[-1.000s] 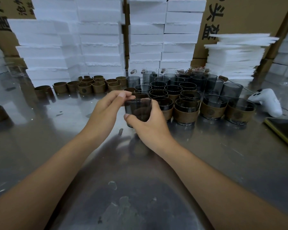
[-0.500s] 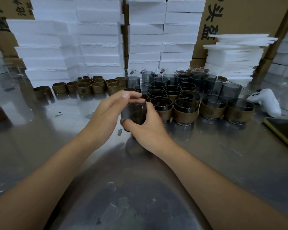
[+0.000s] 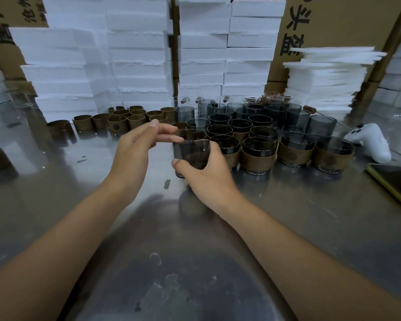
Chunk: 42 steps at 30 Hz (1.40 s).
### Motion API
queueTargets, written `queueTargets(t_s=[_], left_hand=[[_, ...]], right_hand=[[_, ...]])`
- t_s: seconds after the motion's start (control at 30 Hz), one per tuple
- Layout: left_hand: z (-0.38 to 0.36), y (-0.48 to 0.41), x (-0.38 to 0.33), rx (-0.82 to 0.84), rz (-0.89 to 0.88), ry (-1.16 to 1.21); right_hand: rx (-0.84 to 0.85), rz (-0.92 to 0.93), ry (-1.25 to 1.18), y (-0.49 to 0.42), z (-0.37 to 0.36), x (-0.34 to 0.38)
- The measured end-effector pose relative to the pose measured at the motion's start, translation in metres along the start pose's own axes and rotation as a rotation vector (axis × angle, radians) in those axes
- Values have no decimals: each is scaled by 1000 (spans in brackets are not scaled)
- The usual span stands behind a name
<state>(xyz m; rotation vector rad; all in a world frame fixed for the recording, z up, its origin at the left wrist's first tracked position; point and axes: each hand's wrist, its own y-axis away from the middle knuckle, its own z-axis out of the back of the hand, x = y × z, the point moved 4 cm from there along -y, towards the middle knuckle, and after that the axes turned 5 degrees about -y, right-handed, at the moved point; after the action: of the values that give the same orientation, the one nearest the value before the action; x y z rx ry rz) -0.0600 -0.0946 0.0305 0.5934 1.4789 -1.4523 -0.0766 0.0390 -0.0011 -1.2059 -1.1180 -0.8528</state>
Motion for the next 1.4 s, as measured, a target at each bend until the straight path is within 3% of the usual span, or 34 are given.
queueTargets(t_s=[0.23,0.5,0.7,0.93,1.17,1.4], left_hand=[[-8,6,-5,62,-2,3],[-19,10,2,205,89,-154],[-12,7,2,108,83,-89],[5,2,3,-171,88,-70],[3,1,3,-140,35,-163],[-10,9,-1,20,-19,-169]], right_hand=[[17,28,22,2,-1,3],[29,139,99,7,-1,9],[89,144,68,7,-3,8],[79,51,104,3,-4,3],[14,-275,-293,-4,1,2],[0,-420,-610,-5,1,-2]])
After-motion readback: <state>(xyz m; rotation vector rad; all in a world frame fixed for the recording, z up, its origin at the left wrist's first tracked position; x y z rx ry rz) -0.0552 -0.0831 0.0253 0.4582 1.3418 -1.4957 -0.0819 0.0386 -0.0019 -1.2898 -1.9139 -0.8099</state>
